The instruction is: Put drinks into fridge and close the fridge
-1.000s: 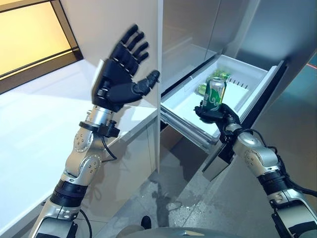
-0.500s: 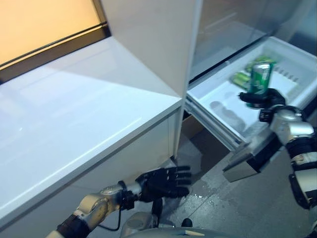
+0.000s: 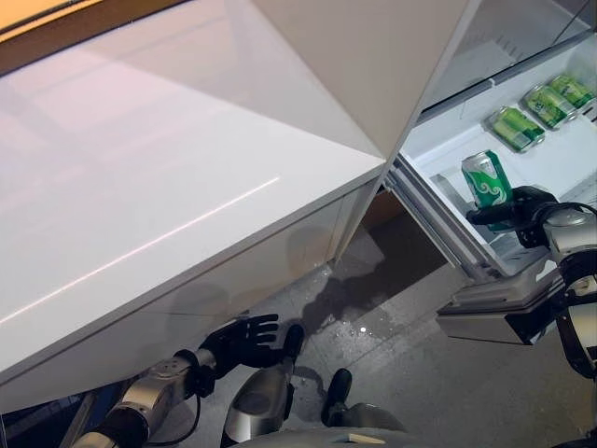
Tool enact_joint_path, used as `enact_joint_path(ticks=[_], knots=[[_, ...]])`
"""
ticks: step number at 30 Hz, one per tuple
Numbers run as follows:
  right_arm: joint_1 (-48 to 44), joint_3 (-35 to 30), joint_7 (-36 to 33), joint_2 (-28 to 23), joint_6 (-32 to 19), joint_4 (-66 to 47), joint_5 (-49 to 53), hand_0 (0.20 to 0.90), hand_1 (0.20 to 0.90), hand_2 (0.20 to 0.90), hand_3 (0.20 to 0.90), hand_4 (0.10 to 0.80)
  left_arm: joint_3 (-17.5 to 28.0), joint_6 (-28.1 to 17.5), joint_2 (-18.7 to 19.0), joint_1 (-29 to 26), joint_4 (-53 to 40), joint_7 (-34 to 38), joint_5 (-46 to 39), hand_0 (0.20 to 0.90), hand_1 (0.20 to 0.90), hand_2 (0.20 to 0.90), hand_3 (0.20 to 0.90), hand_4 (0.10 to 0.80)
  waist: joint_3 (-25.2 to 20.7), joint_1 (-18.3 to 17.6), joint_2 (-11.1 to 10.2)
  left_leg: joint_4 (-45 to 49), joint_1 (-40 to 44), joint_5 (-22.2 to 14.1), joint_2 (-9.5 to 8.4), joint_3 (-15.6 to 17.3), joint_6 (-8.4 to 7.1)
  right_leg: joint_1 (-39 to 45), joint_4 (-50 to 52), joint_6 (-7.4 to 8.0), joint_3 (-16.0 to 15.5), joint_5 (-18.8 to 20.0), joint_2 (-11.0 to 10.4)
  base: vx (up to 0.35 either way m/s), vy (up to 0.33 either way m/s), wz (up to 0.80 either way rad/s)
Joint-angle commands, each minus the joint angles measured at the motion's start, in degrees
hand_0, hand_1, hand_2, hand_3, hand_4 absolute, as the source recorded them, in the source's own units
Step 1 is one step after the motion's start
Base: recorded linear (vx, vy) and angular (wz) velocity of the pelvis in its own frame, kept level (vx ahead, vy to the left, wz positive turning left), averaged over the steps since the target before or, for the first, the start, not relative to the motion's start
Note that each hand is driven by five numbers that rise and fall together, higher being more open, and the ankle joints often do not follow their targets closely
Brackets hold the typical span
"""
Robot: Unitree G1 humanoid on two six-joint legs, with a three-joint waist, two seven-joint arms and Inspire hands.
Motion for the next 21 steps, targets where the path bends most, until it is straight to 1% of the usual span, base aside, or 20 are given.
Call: enact_joint_path(ticks=[1,5,8,10,11,12,13,21], knots=[[-3.0,2.8,-0.5,-7.4,-0.6,-2.6,-1.5,0.3,0.3,0.3,0.2,0.1,2.5,-4.2,-2.6,2.1,1.0,0.4,2.1,0.9,0.9,0.9,0.9,0.8,-1.2,-0.4,0.4,6.3,0.0,-9.2,0.82,5.5,0.42,-8.6,8.7,0.62,1.6,1.6,-1.1,-0.04,-0.01,0.01],[-3.8,3.4,0.9,-7.3,-1.2,-2.1,-3.9,0.3,0.3,0.3,0.2,0.1,3.8,-4.2,-3.8,1.8,4.8,0.9,4.6,0.9,0.9,0.9,0.9,0.8,0.1,-0.2,0.5,7.0,-1.0,-9.3,0.66,5.4,0.54,-9.6,9.2,0.69,1.6,1.7,-1.3,-0.047,0.0,0.0],[-4.4,4.5,3.9,-7.2,-1.7,-2.2,-6.7,0.3,0.3,0.3,0.2,0.1,5.0,-4.0,-4.7,1.8,8.5,1.4,6.7,0.9,0.9,0.9,0.9,0.8,0.7,0.0,0.4,7.4,-1.5,-9.4,0.56,5.5,0.65,-10.1,9.5,0.8,1.8,1.8,-1.4,0.0,0.0,0.0],[-5.1,5.6,5.6,-6.8,-1.2,-2.5,-6.7,0.3,0.3,0.3,0.2,0.1,5.9,-4.0,-5.2,1.5,10.9,1.8,7.6,0.9,0.9,0.9,0.9,0.8,1.1,0.0,0.3,7.6,-1.8,-9.4,0.49,5.5,0.71,-10.5,9.8,0.82,1.8,1.8,-1.5,-0.031,0.008,-0.05],[-5.4,5.9,6.5,-6.6,-1.1,-2.5,-7.3,0.408,0.408,0.408,0.326,0.226,6.6,-3.7,-5.5,1.2,12.1,1.7,7.8,0.9,0.9,0.9,0.9,0.8,1.3,0.0,0.3,7.6,-1.9,-9.4,0.49,5.6,0.71,-10.6,9.9,0.82,1.9,1.9,-1.5,-0.023,0.009,-0.03],[-5.5,6.3,7.2,-6.3,-0.9,-2.6,-7.6,0.481,0.481,0.481,0.411,0.311,7.2,-3.2,-5.8,1.0,13.0,1.7,8.2,0.9,0.9,0.9,0.9,0.8,1.4,0.0,0.3,7.7,-2.0,-9.4,0.44,5.6,0.73,-10.7,9.9,0.84,1.9,1.9,-1.5,0.0,0.0,0.0],[-5.9,6.8,8.3,-6.0,-1.0,-2.5,-7.9,0.9,0.9,0.9,0.9,0.8,8.0,-2.9,-6.1,0.6,14.5,1.4,9.1,0.9,0.9,0.9,0.9,0.8,1.6,0.1,0.3,7.9,-2.0,-9.4,0.4,5.6,0.76,-10.6,9.9,0.85,1.9,2.0,-1.6,0.0,0.0,0.0],[-7.1,8.2,8.7,-3.7,-1.2,-3.3,-6.6,0.9,0.9,0.9,0.9,0.8,9.2,-2.0,-7.0,-0.5,17.4,1.1,11.1,0.9,0.9,0.9,0.9,0.8,1.9,0.1,0.5,8.0,-2.3,-9.5,0.24,5.9,0.7,-11.0,9.5,1.0,2.3,2.4,-1.8,-0.021,0.018,-0.04]])
